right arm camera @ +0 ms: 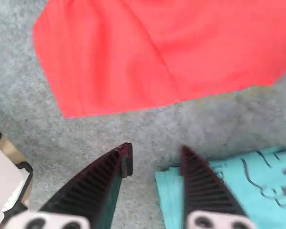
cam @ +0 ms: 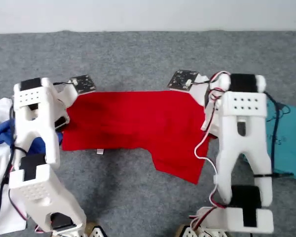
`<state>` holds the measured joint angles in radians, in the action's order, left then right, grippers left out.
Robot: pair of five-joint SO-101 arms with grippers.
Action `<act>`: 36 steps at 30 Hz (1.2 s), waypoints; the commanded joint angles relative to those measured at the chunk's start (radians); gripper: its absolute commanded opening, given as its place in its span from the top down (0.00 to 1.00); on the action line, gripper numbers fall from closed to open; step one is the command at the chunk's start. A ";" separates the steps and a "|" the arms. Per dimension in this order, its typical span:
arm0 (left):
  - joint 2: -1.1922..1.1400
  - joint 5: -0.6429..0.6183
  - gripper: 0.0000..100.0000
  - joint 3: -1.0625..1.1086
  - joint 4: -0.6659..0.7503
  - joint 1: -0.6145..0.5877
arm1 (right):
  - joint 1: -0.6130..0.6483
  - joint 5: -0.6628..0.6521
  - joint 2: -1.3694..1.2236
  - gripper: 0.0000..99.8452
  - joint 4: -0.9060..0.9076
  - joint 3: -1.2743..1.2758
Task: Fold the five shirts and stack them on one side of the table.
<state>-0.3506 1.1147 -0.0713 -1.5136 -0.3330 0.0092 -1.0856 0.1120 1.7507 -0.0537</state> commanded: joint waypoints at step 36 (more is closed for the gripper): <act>0.120 -0.916 0.99 -0.380 -0.158 0.072 | 0.177 0.365 -0.489 0.99 0.008 0.152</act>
<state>-0.3076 0.2156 -0.4074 -1.6563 -0.2562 0.2179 -0.7234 -0.3682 1.7492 0.0875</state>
